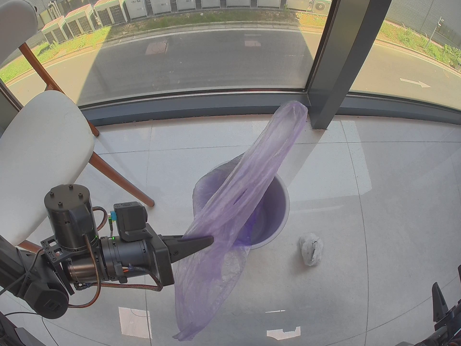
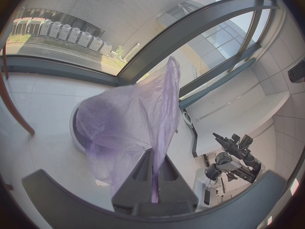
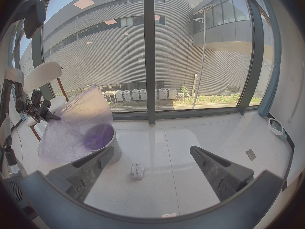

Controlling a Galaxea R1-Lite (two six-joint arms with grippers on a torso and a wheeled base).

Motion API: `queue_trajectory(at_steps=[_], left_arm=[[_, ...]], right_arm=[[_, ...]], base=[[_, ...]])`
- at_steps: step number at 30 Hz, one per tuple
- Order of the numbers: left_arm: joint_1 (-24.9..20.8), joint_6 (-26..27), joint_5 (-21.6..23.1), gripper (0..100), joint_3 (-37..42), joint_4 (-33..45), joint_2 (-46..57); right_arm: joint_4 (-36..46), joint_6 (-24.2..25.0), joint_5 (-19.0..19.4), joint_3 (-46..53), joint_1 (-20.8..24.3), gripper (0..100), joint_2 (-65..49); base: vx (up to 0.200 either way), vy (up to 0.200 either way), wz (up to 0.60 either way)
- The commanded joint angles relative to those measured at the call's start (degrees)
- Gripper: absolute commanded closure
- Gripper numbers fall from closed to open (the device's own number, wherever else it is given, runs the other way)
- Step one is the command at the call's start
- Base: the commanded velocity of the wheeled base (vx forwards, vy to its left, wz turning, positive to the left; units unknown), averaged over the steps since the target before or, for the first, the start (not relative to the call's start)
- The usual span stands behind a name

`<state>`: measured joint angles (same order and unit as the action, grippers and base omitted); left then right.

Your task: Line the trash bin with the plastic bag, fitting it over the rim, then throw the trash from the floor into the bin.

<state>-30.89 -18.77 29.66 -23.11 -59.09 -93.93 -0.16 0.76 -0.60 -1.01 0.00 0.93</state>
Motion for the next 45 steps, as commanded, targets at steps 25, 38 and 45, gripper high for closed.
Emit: queue_trajectory(at_steps=[25, 38, 45], left_arm=[[-0.5, 0.1, -5.0, 100, -5.1, -0.2, -1.7], [-0.6, 0.2, -5.0, 100, -5.1, -0.2, -1.7], [-0.7, 1.2, -4.8, 100, -5.1, -0.2, -1.7]], right_arm=[[-17.1, 14.8, 15.0, -19.6, 6.5, 0, 64.6], [-35.1, 17.9, 15.1, -21.7, 8.3, 0, 86.4], [-44.9, 17.9, 15.0, -25.9, 9.0, 0, 96.2]], base=[[0.0, 0.0, 0.0], [0.0, 0.0, 0.0], [0.0, 0.0, 0.0]])
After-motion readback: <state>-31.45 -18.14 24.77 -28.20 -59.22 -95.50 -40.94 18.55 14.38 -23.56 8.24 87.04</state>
